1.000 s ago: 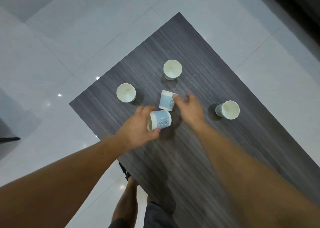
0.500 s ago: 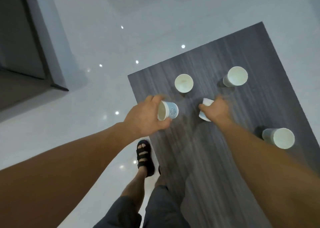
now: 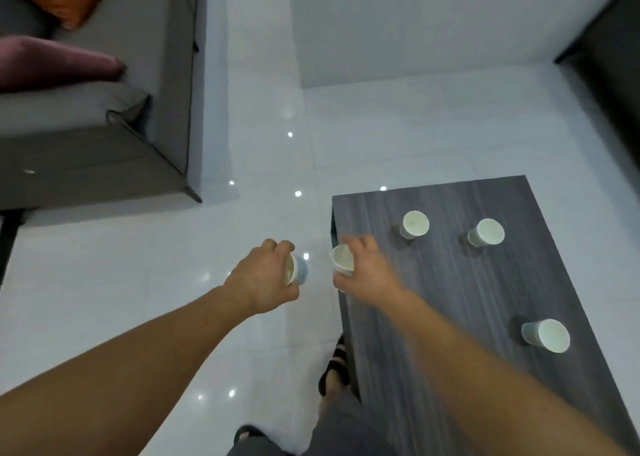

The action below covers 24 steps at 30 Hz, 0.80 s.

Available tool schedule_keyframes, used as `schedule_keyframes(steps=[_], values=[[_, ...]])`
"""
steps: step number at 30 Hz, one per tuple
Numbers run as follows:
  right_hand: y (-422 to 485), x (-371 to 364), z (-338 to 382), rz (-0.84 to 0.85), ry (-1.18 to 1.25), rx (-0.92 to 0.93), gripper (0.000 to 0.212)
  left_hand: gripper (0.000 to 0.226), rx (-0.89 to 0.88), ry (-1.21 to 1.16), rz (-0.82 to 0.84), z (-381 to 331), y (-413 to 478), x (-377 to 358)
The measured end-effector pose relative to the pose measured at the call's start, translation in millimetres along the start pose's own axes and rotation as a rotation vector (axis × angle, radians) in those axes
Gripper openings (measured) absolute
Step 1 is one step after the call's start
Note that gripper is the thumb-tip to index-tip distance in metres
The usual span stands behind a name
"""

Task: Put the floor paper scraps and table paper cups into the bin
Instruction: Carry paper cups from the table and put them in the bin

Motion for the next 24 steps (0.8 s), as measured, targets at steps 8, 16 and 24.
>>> schedule_keyframes(steps=[8,16,24], values=[[-101.8,-91.9,192.6,0.135,-0.417,0.367,0.072,0.079,0.292,-0.187,-0.174,156.7,-207.9,41.3],[-167.5,-210.9,373.5,0.208,-0.545,0.742,0.073,0.074,0.588,-0.32,-0.424,264.4,-372.9,52.2],[-236.4,-323.8,476.0,0.356,-0.741,1.135,0.074,0.084,0.975,-0.446,-0.664,312.3,-520.6,13.6]])
Point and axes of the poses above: each hand's wrist, its own y-axis towards the middle knuckle, its own x-axis out of the back of the hand, z = x × y, the point moved 7 cm from there along y, towards the middle knuckle, and after that the axes turned 4 degrees about -x, right-handed, at the moved point
